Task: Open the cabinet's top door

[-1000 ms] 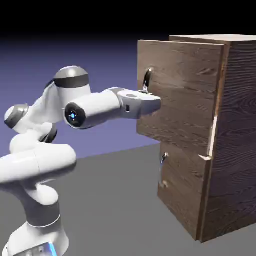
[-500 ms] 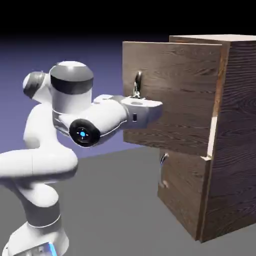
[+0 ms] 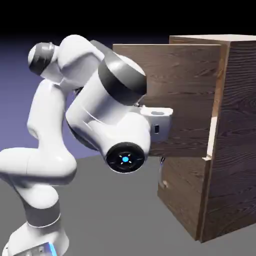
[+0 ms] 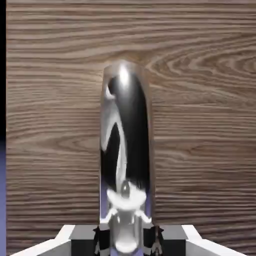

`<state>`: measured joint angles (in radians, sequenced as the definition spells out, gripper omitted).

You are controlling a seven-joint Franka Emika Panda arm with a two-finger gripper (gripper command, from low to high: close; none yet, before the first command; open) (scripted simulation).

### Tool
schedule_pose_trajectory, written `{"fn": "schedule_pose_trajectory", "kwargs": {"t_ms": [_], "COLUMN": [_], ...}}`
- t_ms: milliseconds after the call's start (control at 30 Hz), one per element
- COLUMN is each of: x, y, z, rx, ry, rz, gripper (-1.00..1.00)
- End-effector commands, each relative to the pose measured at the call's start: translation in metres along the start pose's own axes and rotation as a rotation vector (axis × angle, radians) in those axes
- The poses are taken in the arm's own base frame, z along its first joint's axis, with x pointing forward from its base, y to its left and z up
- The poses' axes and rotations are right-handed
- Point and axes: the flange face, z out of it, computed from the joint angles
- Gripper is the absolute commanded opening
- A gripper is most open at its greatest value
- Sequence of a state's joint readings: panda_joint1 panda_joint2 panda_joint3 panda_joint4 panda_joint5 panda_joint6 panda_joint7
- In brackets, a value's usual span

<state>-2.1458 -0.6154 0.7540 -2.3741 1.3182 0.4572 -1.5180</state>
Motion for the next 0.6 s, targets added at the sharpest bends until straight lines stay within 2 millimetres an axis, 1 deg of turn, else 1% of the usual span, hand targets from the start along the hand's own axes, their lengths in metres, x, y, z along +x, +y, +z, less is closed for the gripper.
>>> {"fn": "schedule_pose_trajectory", "kwargs": {"t_ms": [0,300,500,533,567], "x": [0.003,0.027,0.042,0.043,0.043], "y": [0.003,0.027,0.042,0.043,0.043], "z": [-0.005,-0.046,-0.065,-0.066,-0.066], "rx": [0.016,0.157,0.236,0.238,0.238], "ry": [-0.017,-0.158,-0.236,-0.238,-0.238], "rz": [0.000,0.000,0.000,0.000,0.000], "gripper": [-1.00,-1.00,-1.00,-1.00,1.00]}}
